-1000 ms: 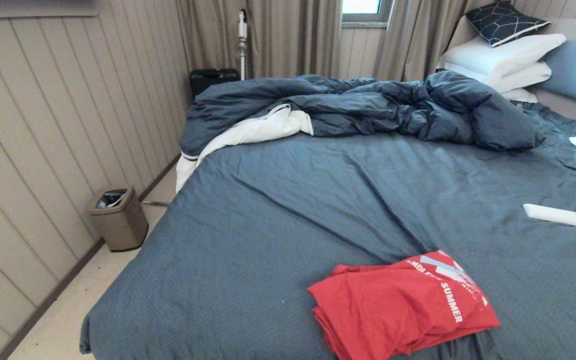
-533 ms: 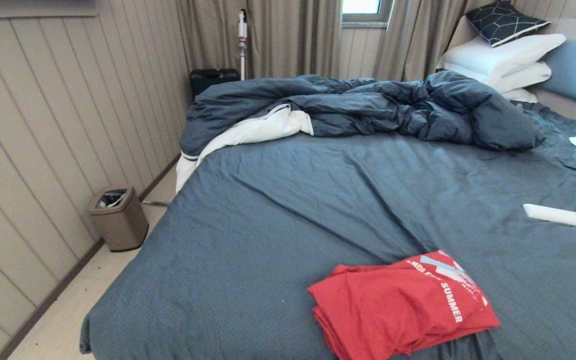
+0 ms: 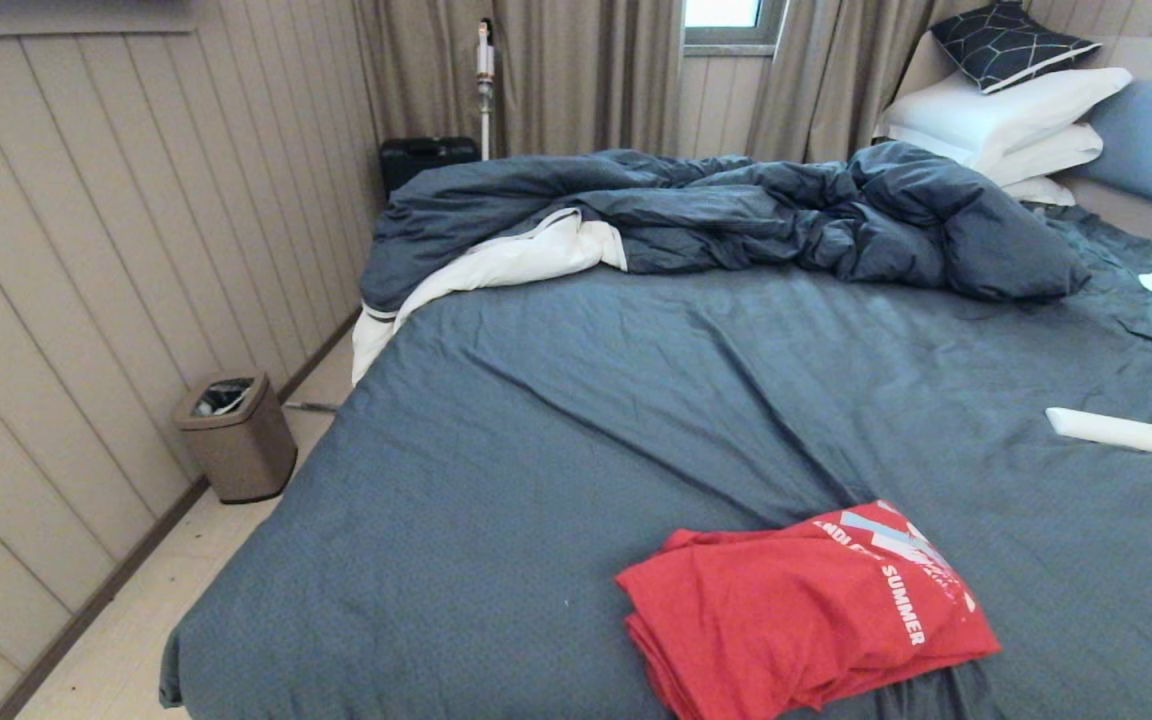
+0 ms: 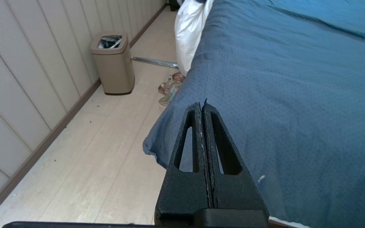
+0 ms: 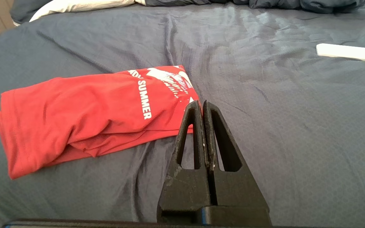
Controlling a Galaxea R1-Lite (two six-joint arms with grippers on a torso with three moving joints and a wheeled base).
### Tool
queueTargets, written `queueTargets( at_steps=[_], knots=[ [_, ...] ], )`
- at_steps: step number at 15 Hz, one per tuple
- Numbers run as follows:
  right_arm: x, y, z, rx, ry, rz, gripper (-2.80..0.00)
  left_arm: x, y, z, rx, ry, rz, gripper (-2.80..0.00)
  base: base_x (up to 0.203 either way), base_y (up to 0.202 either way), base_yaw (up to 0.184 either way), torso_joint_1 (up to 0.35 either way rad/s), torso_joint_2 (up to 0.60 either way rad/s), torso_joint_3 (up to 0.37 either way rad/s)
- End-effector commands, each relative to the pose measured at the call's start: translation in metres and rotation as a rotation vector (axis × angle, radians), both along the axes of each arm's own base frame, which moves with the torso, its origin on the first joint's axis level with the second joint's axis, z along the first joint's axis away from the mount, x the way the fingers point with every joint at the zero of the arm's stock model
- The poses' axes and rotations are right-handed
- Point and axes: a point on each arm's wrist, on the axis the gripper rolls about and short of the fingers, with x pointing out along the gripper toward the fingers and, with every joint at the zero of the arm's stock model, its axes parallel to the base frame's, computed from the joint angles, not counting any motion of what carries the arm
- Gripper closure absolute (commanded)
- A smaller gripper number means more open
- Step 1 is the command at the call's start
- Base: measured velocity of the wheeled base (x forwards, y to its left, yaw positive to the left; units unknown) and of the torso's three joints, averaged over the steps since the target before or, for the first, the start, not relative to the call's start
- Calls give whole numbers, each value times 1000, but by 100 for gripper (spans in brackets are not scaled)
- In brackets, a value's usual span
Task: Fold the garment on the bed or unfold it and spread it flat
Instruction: Unford the red T-shirt
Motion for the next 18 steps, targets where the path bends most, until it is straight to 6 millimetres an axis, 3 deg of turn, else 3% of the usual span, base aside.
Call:
queueTargets(
  at_steps=[1,7,9,12,18],
  knots=[
    [0,0,0,0,1,0,0,0,0,1,-2,-4,2,0,0,0,0,0,0,0],
    [1,0,-7,-30,75,3,0,0,0,0,-2,2,2,0,0,0,0,0,0,0],
    [0,2,-24,-58,236,94,0,0,0,0,0,2,1,0,0,0,0,0,0,0],
    [2,4,-20,-63,233,183,0,0,0,0,-2,2,1,0,0,0,0,0,0,0],
    [49,4,6,-33,489,202,0,0,0,0,0,6,1,0,0,0,0,0,0,0]
  ],
)
